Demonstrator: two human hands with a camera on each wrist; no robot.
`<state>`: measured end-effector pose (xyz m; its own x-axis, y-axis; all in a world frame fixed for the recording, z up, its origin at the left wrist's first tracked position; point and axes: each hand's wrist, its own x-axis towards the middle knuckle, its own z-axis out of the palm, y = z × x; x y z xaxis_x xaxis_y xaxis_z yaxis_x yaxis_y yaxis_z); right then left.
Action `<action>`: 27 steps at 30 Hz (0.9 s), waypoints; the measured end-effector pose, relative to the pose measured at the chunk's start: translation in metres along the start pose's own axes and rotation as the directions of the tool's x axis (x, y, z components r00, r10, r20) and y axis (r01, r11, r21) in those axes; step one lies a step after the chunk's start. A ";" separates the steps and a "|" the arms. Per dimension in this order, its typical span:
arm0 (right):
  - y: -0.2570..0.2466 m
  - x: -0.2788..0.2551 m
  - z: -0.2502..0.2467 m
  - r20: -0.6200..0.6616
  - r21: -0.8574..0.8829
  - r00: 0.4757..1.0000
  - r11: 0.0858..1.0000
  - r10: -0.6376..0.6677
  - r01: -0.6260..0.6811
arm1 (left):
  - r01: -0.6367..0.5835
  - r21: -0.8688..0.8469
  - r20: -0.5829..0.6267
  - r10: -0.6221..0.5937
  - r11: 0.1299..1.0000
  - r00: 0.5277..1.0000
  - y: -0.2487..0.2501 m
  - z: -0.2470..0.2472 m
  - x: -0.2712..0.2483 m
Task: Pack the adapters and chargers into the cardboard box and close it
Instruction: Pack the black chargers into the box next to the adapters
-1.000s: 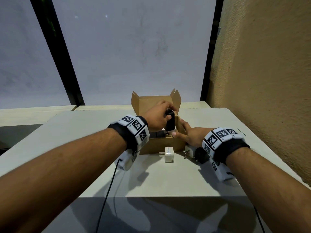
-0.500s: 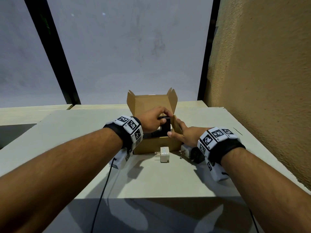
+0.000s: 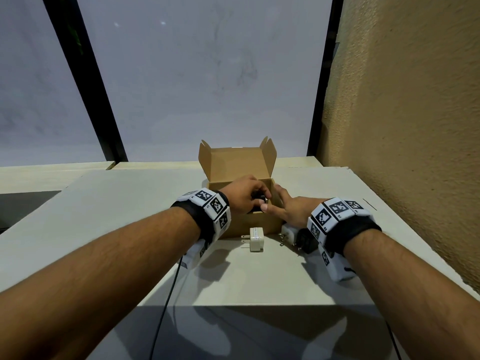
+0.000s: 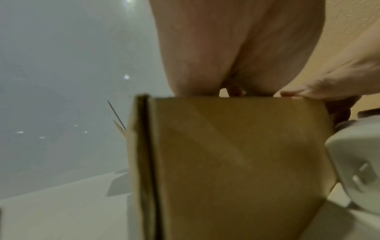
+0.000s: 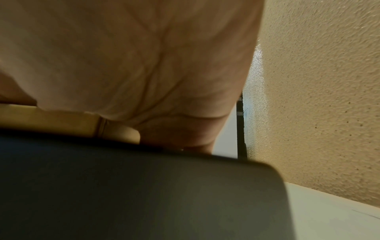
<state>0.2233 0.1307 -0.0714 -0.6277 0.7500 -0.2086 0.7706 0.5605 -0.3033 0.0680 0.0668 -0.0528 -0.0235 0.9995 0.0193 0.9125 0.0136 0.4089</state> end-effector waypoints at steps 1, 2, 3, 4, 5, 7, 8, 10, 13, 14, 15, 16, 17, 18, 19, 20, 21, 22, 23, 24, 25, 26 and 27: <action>-0.001 -0.001 0.000 0.000 -0.002 1.000 1.000 0.006 -0.006 | -0.007 -0.025 -0.019 0.006 1.000 1.000 0.001 -0.001 0.000; -0.001 -0.002 -0.001 -0.004 -0.001 1.000 1.000 0.009 -0.009 | -0.005 -0.046 -0.034 0.003 0.999 0.999 0.003 -0.001 0.000; -0.002 -0.003 -0.001 -0.010 0.004 1.000 1.000 0.006 -0.006 | 0.003 -0.069 -0.037 -0.006 0.998 0.999 0.005 -0.002 0.001; -0.003 -0.005 -0.001 -0.018 0.008 1.000 1.000 0.004 -0.004 | 0.016 -0.098 -0.028 -0.019 0.995 0.999 0.006 -0.002 0.002; -0.003 -0.005 -0.001 -0.027 0.009 1.000 1.000 0.002 -0.001 | 0.034 -0.126 -0.013 -0.036 0.991 0.999 0.006 -0.002 0.003; -0.004 -0.006 -0.001 -0.041 0.008 0.999 1.000 -0.004 0.004 | 0.070 -0.156 0.020 -0.067 0.985 0.998 0.006 -0.002 0.003; -0.003 -0.007 -0.001 -0.047 0.006 0.999 1.000 -0.009 0.009 | 0.080 -0.158 0.029 -0.076 0.984 0.997 0.006 -0.001 0.003; -0.004 -0.006 -0.001 -0.052 0.000 0.998 1.000 -0.019 0.019 | 0.084 -0.147 0.039 -0.079 0.986 0.996 0.006 -0.001 0.003; -0.004 -0.008 -0.002 -0.035 0.012 0.999 1.000 -0.027 0.027 | 0.058 -0.038 0.073 -0.055 0.998 0.996 0.004 0.000 0.005; -0.004 -0.009 -0.003 -0.029 0.015 0.999 0.999 -0.030 0.030 | 0.039 0.020 0.075 -0.040 0.999 0.996 0.003 0.000 0.005; -0.005 -0.010 -0.004 -0.026 0.014 0.999 0.999 -0.034 0.034 | 0.019 0.068 0.069 -0.024 0.998 0.997 0.002 0.000 0.005; -0.005 -0.011 -0.004 -0.025 0.011 0.999 0.999 -0.037 0.037 | 0.009 0.097 0.064 -0.015 0.995 0.998 0.001 0.000 0.005; -0.005 -0.011 -0.004 -0.025 0.012 0.999 0.999 -0.042 0.042 | 0.001 0.114 0.061 -0.008 0.993 0.998 0.000 0.000 0.005; -0.005 -0.012 -0.004 -0.025 0.014 0.999 0.999 -0.044 0.044 | -0.010 0.132 0.059 0.002 0.991 0.998 0.000 -0.001 0.005; -0.005 -0.011 -0.004 -0.022 0.017 0.999 0.999 -0.043 0.043 | -0.021 0.152 0.060 0.012 0.988 0.998 0.000 -0.001 0.005; -0.005 -0.011 -0.005 -0.016 0.020 0.999 0.999 -0.040 0.040 | -0.028 0.174 0.070 0.016 0.984 0.997 0.001 -0.002 0.005; -0.005 -0.010 -0.005 -0.006 0.026 0.999 0.999 -0.037 0.037 | -0.034 0.194 0.085 0.018 0.980 0.996 0.001 -0.002 0.005; -0.005 -0.011 -0.004 0.001 0.027 0.999 0.999 -0.035 0.034 | -0.037 0.211 0.097 0.017 0.977 0.995 0.001 -0.001 0.005; -0.005 -0.010 -0.005 0.001 0.029 0.999 0.999 -0.035 0.035 | -0.043 0.231 0.096 0.022 0.972 0.995 0.001 -0.001 0.005; -0.005 -0.010 -0.005 0.000 0.029 0.999 0.999 -0.039 0.039 | -0.042 0.244 0.092 0.019 0.969 0.996 0.000 -0.001 0.005; -0.005 -0.010 -0.005 0.003 0.031 0.999 0.999 -0.041 0.041 | -0.035 0.242 0.083 0.015 0.970 0.996 -0.001 -0.001 0.005; -0.005 -0.010 -0.006 0.009 0.028 0.999 0.999 -0.039 0.039 | -0.026 0.235 0.072 0.009 0.972 0.997 -0.002 -0.001 0.005; -0.005 -0.010 -0.006 0.014 0.027 0.999 0.999 -0.037 0.036 | -0.020 0.229 0.064 0.005 0.973 0.998 -0.002 -0.001 0.005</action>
<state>0.2265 0.1221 -0.0624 -0.6569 0.7241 -0.2101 0.7441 0.5778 -0.3353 0.0655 0.0719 -0.0525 0.0072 0.9993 -0.0372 0.9821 -0.0001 0.1884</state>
